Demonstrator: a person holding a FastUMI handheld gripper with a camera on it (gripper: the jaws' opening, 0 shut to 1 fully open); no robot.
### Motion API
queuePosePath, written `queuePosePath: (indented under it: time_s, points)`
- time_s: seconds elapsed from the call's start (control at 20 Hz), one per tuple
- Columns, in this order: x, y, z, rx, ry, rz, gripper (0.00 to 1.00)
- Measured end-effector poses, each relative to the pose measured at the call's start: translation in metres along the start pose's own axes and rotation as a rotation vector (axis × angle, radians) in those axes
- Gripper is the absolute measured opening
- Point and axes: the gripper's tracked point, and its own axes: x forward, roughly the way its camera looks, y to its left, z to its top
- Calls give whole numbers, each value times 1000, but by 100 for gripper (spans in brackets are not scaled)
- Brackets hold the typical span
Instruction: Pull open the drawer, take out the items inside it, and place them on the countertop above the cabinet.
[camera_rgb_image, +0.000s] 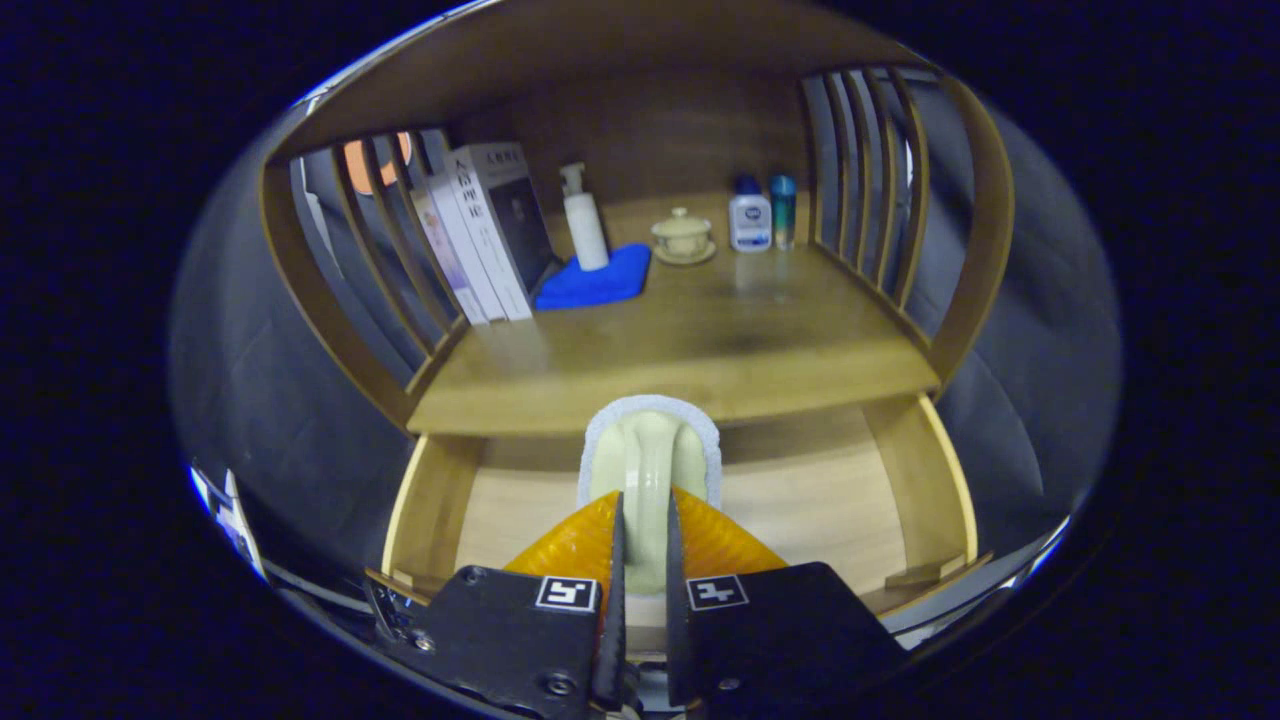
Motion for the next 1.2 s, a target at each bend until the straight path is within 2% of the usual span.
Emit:
queuePosePath:
  time_s: [0.3,0.45,0.65,0.95,1.2]
  points:
    - [1,6,63,-18,-136,-17,20]
    - [21,7,82,-15,-159,-27,20]
    - [56,3,94,29,-140,-32,20]
    - [101,-9,98,40,-99,-91,20]
    - [124,-7,104,13,-148,-93,20]
